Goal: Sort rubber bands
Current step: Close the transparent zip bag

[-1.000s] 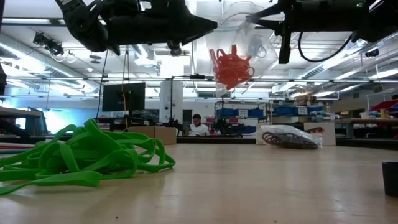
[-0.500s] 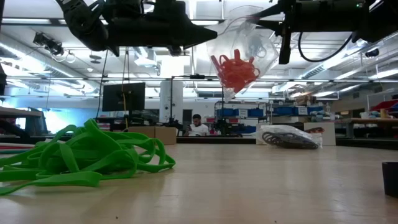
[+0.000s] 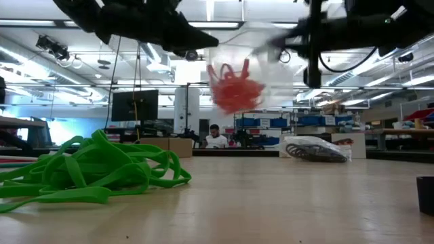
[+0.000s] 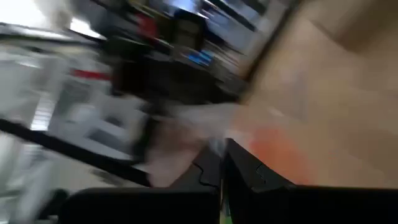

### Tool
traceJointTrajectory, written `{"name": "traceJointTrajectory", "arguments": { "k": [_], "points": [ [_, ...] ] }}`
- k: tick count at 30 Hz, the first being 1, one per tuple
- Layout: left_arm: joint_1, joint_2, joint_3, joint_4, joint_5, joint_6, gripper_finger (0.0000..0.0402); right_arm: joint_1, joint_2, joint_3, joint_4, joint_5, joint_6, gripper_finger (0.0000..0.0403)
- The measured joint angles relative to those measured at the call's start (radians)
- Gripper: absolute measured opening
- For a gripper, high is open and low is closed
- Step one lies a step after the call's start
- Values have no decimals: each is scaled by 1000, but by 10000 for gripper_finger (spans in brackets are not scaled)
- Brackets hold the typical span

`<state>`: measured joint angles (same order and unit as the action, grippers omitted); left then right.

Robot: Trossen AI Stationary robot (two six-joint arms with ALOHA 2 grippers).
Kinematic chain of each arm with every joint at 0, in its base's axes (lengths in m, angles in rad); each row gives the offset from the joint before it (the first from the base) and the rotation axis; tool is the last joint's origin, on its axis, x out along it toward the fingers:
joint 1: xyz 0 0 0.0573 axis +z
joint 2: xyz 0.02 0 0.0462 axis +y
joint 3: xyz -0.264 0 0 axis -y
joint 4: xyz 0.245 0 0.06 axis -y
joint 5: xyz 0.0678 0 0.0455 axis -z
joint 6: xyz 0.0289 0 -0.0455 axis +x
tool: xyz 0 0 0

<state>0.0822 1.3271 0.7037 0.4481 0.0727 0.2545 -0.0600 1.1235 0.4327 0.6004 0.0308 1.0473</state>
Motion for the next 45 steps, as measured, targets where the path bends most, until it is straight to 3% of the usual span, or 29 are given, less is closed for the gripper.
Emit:
{"name": "traceJointTrajectory", "arguments": {
  "k": [6,12,19,26,34,45],
  "points": [
    [1,-23,0,-48,26,-4,1,-37,4,148,-291,-23,-125,4],
    [17,-21,2,-61,7,-3,1,-36,41,426,-654,-4,-368,4],
    [23,-22,56,-95,4,-2,0,-17,279,755,-1059,0,-561,4],
    [23,-22,141,-342,-18,5,0,-13,485,1019,-1461,84,-666,4],
    [23,-22,170,-497,-27,9,0,8,507,1073,-1557,122,-753,4],
    [23,-22,170,-538,5,-1,0,8,496,1073,-1670,95,-779,4]
  ]
}}
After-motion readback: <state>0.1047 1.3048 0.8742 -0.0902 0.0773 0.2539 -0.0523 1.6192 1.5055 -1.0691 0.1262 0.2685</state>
